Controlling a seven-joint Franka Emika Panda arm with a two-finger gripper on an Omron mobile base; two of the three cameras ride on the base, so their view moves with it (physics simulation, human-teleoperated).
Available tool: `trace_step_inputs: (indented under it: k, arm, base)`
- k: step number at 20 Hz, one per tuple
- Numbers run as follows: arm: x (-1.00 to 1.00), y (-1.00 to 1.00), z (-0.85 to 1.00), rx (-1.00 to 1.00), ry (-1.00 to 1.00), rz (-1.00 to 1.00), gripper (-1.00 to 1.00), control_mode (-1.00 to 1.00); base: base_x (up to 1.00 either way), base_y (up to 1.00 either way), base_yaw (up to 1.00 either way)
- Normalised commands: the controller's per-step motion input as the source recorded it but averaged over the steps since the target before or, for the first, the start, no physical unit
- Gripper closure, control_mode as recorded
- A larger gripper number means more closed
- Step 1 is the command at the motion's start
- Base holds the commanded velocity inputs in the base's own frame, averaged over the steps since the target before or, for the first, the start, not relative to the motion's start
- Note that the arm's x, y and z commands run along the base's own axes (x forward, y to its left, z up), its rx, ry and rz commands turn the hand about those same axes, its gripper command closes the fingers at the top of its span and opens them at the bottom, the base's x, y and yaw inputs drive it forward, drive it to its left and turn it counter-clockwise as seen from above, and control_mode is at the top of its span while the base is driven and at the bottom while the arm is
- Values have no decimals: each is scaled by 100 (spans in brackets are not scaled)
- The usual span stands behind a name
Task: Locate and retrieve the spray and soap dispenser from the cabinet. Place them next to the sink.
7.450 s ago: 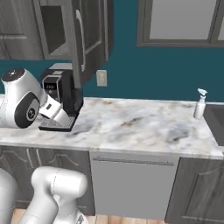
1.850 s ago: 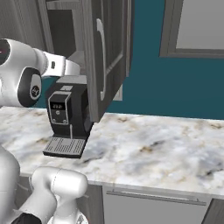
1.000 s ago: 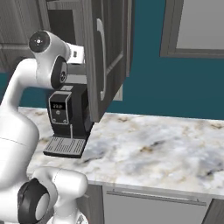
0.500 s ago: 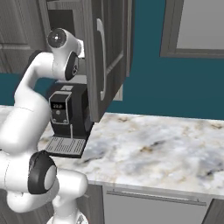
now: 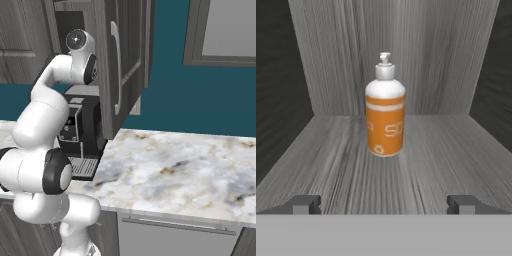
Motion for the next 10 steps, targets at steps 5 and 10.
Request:
trace_step_inputs:
  k: [5,10]
  arm:
    - [40,-2,-1,-3,0,0,-100,-100]
    - [37,0,-6,0,0,0,-100,-100]
  base:
    - [0,0,0]
    - [0,0,0]
